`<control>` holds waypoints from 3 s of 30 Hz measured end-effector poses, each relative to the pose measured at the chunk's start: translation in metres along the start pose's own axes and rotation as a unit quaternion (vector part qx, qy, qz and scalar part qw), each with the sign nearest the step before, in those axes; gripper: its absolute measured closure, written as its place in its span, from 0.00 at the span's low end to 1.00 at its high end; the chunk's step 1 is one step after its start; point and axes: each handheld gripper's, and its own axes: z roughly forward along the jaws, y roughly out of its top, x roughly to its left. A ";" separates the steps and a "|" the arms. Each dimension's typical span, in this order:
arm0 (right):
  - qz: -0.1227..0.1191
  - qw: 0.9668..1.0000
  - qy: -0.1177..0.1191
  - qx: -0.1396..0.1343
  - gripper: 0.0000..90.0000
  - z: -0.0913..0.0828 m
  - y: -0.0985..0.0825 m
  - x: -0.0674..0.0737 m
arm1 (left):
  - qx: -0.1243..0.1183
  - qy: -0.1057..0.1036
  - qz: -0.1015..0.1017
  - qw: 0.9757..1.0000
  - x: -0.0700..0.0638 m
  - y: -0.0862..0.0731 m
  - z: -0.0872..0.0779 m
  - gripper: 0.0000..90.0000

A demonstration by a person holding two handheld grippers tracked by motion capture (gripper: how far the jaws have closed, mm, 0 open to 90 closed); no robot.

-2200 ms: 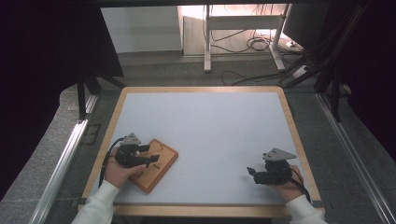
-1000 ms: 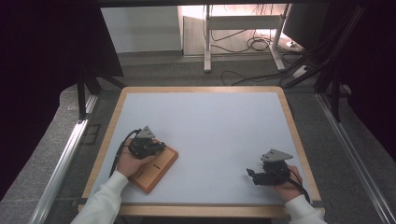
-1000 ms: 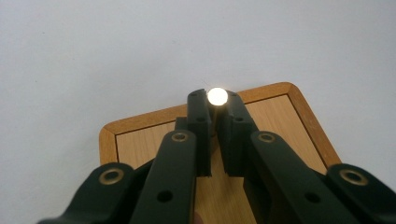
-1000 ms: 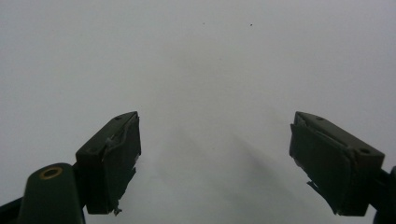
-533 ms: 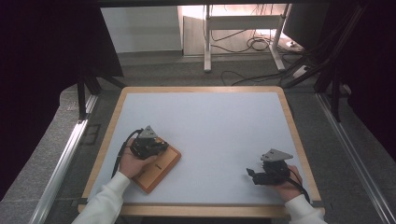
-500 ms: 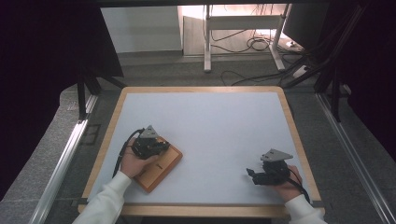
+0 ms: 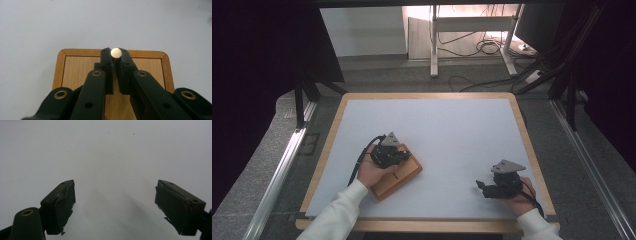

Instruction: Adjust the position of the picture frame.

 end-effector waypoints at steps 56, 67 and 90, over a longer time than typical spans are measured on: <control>-0.007 1.000 -0.007 0.013 0.19 0.003 -0.002 0.002 | 0.012 0.051 -0.064 0.997 0.061 -0.050 -0.036 0.94; -0.009 1.000 -0.008 0.014 0.19 0.003 -0.003 0.002 | 0.039 0.035 -0.061 0.997 0.062 -0.054 -0.028 1.00; -0.011 1.000 -0.010 0.015 0.19 0.004 -0.003 0.002 | 0.057 -0.011 -0.029 0.998 0.033 -0.065 -0.031 1.00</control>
